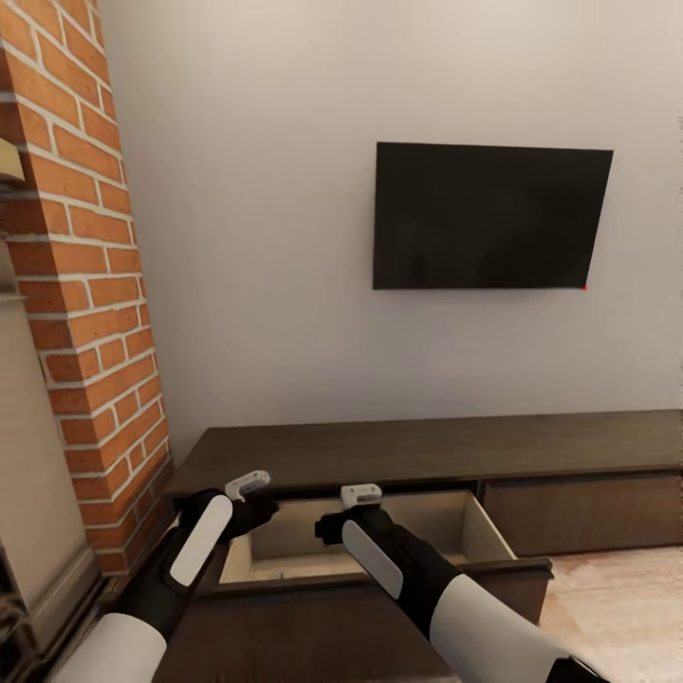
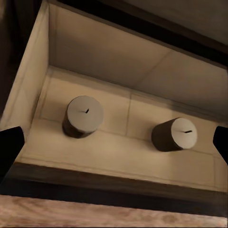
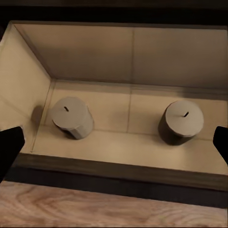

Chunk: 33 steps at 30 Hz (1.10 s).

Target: Place each of the two pumpkins and all three candles from the living room inside a cabinet in the living room (use any cabinet), then make sure every cabinet is closed, and position the cauldron so it is next to a table in the living room.

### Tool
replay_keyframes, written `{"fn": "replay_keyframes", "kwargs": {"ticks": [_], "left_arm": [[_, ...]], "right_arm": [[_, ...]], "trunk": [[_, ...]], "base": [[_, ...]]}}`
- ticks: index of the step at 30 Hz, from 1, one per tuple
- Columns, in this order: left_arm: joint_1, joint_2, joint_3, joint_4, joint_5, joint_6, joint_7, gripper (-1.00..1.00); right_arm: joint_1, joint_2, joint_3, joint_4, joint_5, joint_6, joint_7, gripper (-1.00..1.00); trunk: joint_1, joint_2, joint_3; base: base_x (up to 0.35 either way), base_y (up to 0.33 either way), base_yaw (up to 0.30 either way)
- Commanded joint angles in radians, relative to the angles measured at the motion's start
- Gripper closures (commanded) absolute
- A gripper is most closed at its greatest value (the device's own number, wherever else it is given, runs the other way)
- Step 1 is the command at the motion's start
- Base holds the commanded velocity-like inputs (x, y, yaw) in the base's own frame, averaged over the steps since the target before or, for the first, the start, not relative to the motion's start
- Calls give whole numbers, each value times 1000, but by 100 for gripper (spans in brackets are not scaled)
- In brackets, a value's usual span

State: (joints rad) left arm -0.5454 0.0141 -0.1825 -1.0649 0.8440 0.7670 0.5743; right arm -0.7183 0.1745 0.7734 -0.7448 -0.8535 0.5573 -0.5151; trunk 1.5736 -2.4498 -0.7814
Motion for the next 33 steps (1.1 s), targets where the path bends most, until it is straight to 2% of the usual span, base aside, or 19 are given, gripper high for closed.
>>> {"fn": "replay_keyframes", "kwargs": {"ticks": [1,17,23,33], "left_arm": [[-1,1,-3,-1,10,0,10,-100],[-1,1,-3,-3,10,0,10,-100],[1,1,-6,-27,10,1,10,-100],[4,1,-6,-37,10,1,10,-100]], "right_arm": [[-1,0,3,-1,-9,1,-9,-100],[-2,0,3,-1,-10,1,-8,-100],[-2,0,3,-1,-20,1,-8,-100],[-2,0,3,-1,-36,1,-6,-100]], "trunk": [[-5,7,2],[-66,119,52],[-89,161,71],[-89,161,71]], "base": [[-309,116,0],[-310,116,-1],[-310,116,-154],[-296,39,-282]]}}
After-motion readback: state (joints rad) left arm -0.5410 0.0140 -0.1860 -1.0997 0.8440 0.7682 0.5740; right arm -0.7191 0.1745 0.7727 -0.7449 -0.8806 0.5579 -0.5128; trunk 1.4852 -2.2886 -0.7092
